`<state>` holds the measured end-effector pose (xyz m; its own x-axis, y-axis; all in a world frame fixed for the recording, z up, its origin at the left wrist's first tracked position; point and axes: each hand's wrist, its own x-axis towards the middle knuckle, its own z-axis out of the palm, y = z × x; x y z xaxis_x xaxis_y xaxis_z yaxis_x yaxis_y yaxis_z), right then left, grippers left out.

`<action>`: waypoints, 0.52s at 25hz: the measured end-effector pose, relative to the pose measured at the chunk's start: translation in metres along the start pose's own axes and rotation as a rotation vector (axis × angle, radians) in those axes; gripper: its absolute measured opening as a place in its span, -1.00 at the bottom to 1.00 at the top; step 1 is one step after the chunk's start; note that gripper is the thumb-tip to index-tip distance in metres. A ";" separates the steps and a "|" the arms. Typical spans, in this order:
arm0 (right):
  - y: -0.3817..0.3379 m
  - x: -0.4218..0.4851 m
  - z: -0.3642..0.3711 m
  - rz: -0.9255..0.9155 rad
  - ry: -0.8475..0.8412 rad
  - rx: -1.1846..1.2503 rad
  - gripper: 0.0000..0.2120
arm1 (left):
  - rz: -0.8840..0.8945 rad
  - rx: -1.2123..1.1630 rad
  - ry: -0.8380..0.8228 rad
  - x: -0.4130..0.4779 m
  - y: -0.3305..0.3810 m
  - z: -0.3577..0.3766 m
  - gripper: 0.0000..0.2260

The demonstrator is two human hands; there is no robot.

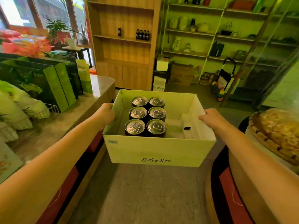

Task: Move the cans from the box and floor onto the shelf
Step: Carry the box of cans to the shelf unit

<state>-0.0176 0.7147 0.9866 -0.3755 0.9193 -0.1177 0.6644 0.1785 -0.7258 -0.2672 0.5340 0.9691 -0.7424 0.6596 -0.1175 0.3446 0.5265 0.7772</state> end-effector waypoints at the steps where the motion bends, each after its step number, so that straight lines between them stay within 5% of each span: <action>1: -0.007 0.028 -0.001 -0.006 -0.006 -0.002 -0.74 | -0.012 0.006 0.003 0.025 0.009 0.003 -0.63; 13: -0.116 0.407 0.028 -0.054 0.016 0.003 -0.73 | 0.037 0.041 0.040 0.408 0.110 0.027 -0.58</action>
<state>-0.2654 1.0582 1.0035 -0.4003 0.9139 -0.0671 0.6412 0.2270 -0.7331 -0.5165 0.8758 0.9900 -0.7507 0.6576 -0.0635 0.3952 0.5241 0.7544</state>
